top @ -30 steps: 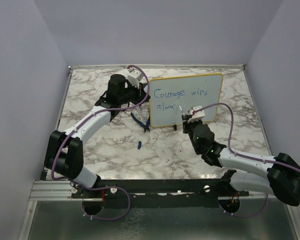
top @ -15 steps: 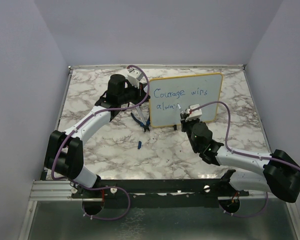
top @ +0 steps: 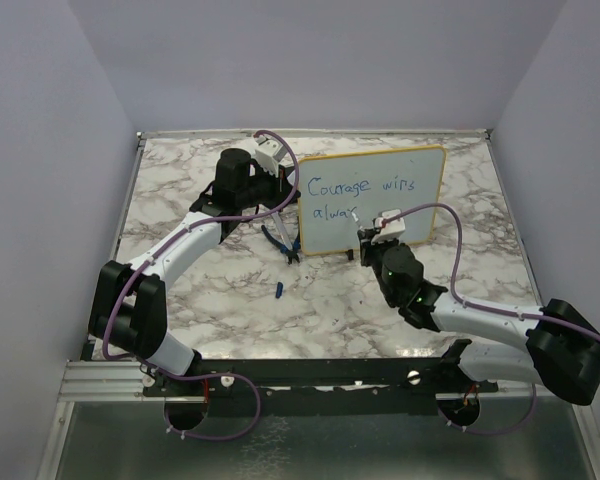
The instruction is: Write a sentence on the whiteboard
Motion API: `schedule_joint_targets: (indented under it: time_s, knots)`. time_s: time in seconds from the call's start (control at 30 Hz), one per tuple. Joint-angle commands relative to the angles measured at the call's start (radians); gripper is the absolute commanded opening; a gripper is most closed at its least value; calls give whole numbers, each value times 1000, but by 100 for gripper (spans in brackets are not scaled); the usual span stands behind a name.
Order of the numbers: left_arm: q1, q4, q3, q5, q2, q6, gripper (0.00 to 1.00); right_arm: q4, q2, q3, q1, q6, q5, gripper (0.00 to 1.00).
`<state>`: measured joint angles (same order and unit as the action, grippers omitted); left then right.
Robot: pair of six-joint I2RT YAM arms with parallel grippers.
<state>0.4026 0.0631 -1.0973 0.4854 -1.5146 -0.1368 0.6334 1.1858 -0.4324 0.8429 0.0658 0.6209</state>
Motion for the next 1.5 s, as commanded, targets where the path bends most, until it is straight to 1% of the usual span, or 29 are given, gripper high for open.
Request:
schedule_joint_targets:
  time_s: [0.0,0.2,0.37,0.57,0.67,0.83,1.1,1.47]
  knots:
    - [10,-16,-6,32,24,8,0,-62,11,27,11,70,-21,1]
    - [11,-16,-6,32,27,9,0,-89,26,38,39,114,-22,1]
    - [10,-16,-6,34,26,8,0,-90,32,35,57,112,-13,1]
    - [11,-16,-4,28,28,8,0,-97,-47,39,61,95,10,1]
    - [10,-16,-5,30,28,9,0,-121,-94,34,61,105,52,1]
    - [11,-16,-4,32,32,7,0,-106,-104,26,59,58,94,1]
    - [10,-16,-3,30,37,8,0,-70,-117,26,18,18,78,1]
    - [10,-16,-3,30,35,10,0,-13,-93,19,-32,-19,38,1]
